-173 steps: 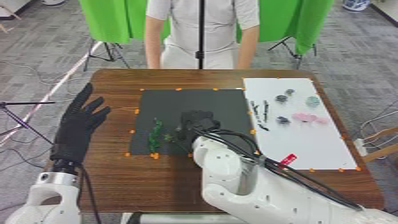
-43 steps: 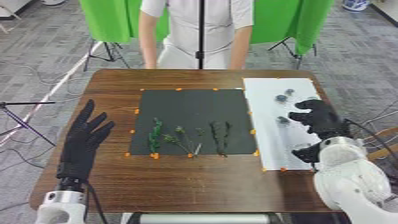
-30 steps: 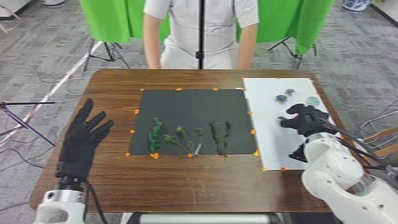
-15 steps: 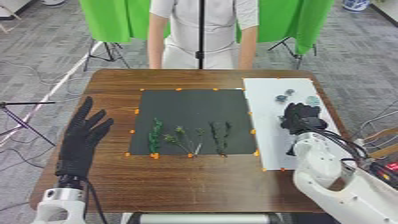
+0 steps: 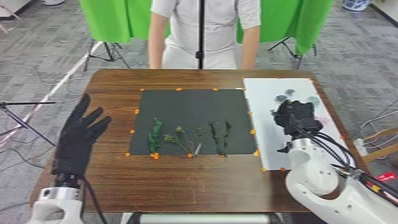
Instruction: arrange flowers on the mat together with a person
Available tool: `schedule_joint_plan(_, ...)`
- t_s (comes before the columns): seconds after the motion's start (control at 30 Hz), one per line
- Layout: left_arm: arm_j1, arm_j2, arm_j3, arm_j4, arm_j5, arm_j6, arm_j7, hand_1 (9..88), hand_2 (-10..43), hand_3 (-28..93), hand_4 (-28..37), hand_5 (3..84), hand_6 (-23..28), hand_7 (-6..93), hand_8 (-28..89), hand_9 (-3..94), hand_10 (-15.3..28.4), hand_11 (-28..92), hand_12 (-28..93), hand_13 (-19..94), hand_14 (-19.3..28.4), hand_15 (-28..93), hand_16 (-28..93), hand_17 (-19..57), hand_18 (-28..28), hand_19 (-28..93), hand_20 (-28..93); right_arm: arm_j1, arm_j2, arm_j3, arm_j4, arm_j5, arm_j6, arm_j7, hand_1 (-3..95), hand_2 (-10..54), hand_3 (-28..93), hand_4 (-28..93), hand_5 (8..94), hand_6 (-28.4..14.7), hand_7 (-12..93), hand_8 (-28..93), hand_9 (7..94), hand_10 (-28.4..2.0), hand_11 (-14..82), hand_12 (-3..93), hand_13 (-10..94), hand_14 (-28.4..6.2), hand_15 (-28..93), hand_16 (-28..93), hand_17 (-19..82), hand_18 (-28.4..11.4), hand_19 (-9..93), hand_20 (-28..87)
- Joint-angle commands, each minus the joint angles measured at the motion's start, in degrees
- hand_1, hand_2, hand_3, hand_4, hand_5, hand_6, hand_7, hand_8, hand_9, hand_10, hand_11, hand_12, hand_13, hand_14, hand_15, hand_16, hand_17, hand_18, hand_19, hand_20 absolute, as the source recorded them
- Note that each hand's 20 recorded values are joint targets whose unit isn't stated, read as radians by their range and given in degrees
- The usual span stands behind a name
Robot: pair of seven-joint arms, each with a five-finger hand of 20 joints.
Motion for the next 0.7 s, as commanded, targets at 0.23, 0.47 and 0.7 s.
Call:
schedule_joint_plan(0.23,-4.8,1.70,-0.21,0.10,0.20,-0.09,-0.16,20.4,4.0,75,-28.3,23.8,-4.5,12.2,-10,27.9,12.2,9,14,24,18.8,21,1,-9.7,27.4,47,2,26.7,-22.9,-24.1,2.3,6.7,-7.7,-21.6,54.1,-8.5,62,-28,79.4,7.2,21,-1,83.2,-6.1,35.2,31.0,76,-2.8,58,25,20,-15.3,69,35)
schedule_joint_plan(0.47,-6.1,4.43,0.29,-0.18,-0.31,1.85,0.48,20.5,4.0,75,-28.3,23.8,-4.5,12.1,-10,27.9,12.2,9,14,24,18.7,21,1,-9.7,27.5,47,1,32.1,-31.2,-32.3,8.6,7.7,-9.1,-27.0,54.6,-7.7,60,-28,78.5,7.8,21,-3,82.6,-6.7,41.3,27.1,75,-3.4,62,24,19,-15.5,68,35)
schedule_joint_plan(0.7,-6.4,5.79,1.33,-0.86,-2.46,3.58,2.89,20.5,4.0,75,-28.3,23.9,-4.4,12.0,-10,27.9,12.3,9,14,24,18.9,21,1,-9.7,27.6,48,1,33.8,-34.1,-35.2,12.2,5.2,-11.6,-27.3,54.6,-7.1,58,-28,77.8,8.4,22,-3,81.9,-6.5,45.9,25.1,74,-3.7,63,24,19,-15.4,67,35)
